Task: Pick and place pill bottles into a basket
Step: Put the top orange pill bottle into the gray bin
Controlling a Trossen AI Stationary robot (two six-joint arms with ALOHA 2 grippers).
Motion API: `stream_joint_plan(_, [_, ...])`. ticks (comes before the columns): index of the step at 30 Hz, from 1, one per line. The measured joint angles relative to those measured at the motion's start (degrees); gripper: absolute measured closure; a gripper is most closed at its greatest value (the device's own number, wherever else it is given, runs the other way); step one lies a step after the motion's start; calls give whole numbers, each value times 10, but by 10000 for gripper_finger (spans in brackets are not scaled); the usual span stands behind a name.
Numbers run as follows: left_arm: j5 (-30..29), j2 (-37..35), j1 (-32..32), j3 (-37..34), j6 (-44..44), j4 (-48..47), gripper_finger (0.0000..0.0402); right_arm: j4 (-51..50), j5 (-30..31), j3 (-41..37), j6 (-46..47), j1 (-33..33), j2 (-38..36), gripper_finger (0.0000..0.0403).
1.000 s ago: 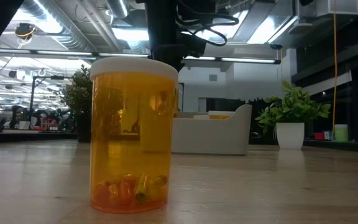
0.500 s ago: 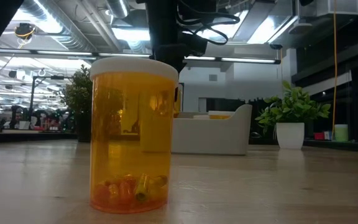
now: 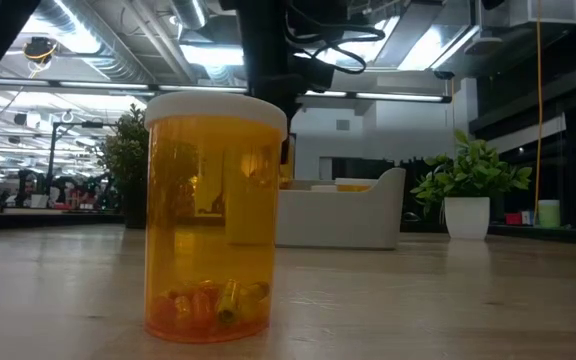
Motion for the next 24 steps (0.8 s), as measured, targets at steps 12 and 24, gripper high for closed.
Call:
stream_joint_plan(12, [5,0,6,-2,9,24,199,-1,0,0,0,0,0,135])
stream_joint_plan(24, [12,0,7,-43,0,41,199,-11,0,0,0,0,0,135])
